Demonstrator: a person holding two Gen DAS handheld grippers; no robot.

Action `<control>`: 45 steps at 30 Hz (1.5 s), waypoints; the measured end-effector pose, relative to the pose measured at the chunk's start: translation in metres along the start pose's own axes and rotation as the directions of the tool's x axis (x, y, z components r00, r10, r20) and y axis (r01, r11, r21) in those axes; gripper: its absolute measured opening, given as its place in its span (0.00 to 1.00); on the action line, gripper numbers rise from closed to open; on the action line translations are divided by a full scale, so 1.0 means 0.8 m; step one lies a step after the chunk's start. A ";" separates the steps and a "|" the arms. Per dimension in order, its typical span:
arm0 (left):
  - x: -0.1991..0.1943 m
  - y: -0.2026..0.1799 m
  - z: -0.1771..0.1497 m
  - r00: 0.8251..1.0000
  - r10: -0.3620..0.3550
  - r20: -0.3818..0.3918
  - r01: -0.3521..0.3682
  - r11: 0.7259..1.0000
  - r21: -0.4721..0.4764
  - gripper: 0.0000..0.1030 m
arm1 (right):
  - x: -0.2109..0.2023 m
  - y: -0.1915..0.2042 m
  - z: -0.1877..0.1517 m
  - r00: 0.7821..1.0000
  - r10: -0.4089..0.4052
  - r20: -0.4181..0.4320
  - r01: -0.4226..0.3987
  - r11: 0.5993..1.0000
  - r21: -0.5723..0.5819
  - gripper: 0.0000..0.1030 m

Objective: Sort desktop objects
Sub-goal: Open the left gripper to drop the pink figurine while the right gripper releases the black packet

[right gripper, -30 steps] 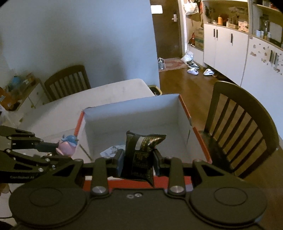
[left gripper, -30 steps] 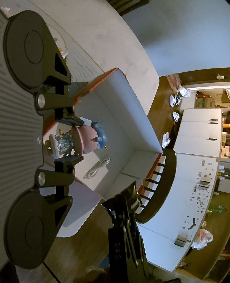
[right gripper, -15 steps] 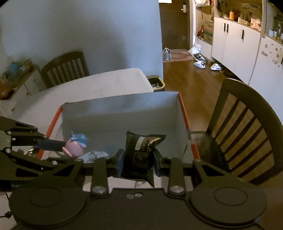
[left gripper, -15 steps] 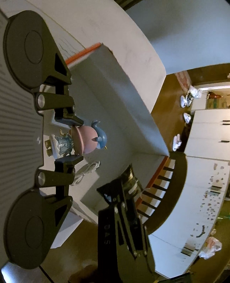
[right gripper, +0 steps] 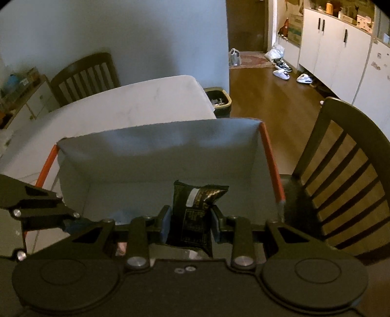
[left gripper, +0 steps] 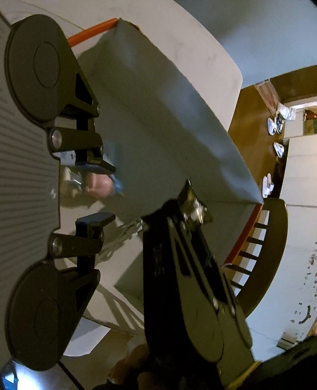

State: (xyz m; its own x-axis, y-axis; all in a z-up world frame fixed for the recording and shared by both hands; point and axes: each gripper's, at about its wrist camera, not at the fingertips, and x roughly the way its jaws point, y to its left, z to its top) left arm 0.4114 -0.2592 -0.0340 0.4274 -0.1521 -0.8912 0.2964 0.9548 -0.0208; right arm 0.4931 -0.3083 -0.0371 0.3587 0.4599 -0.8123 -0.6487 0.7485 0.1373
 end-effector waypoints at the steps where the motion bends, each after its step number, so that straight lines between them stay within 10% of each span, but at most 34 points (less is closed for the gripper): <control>1: 0.002 0.000 0.000 1.000 -0.001 -0.004 0.001 1.000 0.005 0.32 | 0.004 0.000 0.001 1.000 -0.002 -0.008 0.002 1.000 -0.005 0.31; 22: 0.011 0.017 -0.021 0.998 -0.011 -0.058 0.009 0.999 -0.038 0.32 | 0.073 0.017 0.017 0.972 -0.038 -0.234 0.018 0.996 -0.085 0.36; 28: -0.003 0.024 -0.029 0.999 -0.029 -0.046 0.026 0.998 -0.058 0.32 | 0.057 0.018 0.018 0.977 -0.018 -0.214 0.002 0.997 -0.075 0.55; 45: -0.053 0.011 -0.043 0.999 -0.034 0.037 0.037 0.996 -0.077 0.32 | -0.009 0.026 0.011 0.991 0.011 -0.135 -0.025 0.995 -0.100 0.54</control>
State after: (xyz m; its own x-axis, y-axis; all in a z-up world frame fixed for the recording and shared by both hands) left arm 0.3661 -0.2356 -0.0118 0.4483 -0.1938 -0.8726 0.2455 0.9654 -0.0883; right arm 0.4828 -0.2922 -0.0237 0.2572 0.3995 -0.8799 -0.7212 0.6854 0.1004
